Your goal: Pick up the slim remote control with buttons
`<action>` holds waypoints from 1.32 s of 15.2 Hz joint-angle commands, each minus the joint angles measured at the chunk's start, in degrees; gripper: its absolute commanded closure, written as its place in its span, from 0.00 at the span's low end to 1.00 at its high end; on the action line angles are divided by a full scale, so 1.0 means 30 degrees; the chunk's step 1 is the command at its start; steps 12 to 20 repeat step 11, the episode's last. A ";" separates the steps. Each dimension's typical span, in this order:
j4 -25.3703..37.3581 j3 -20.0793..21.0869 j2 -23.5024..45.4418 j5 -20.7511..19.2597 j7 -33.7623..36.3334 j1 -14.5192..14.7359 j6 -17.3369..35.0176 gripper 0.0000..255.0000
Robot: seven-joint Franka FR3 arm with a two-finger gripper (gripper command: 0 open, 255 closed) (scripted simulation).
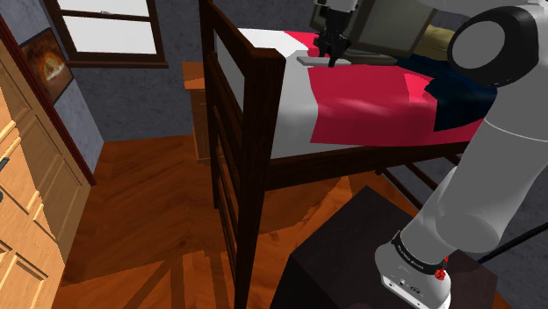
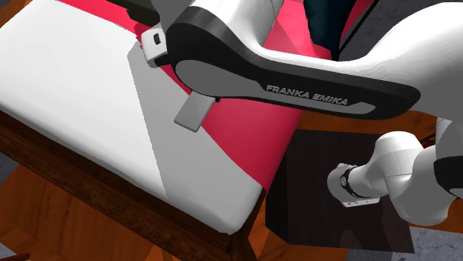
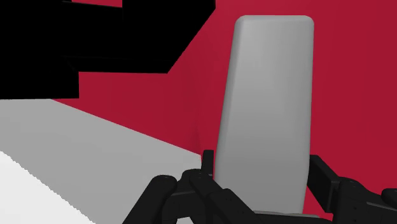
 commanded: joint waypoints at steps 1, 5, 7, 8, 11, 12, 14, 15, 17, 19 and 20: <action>0.0769 -0.0023 0.0215 0.0099 -0.0040 -0.0078 -0.0576 1.00; 0.2411 -0.0078 0.0674 0.0316 -0.0132 -0.0273 -0.1805 1.00; 0.3317 -0.0108 0.0960 0.0454 -0.0187 -0.0400 -0.2452 1.00; 0.3796 -0.0124 0.1119 0.0532 -0.0217 -0.0473 -0.2787 1.00; 0.4368 -0.0141 0.1315 0.0629 -0.0252 -0.0567 -0.3181 1.00; 0.4368 -0.0141 0.1315 0.0629 -0.0252 -0.0567 -0.3181 1.00; 0.4368 -0.0141 0.1315 0.0629 -0.0252 -0.0567 -0.3181 1.00; 0.4368 -0.0141 0.1315 0.0629 -0.0252 -0.0567 -0.3181 1.00; 0.4368 -0.0141 0.1315 0.0629 -0.0252 -0.0567 -0.3181 1.00; 0.4368 -0.0141 0.1315 0.0629 -0.0252 -0.0567 -0.3181 1.00; 0.4368 -0.0141 0.1315 0.0629 -0.0252 -0.0567 -0.3181 1.00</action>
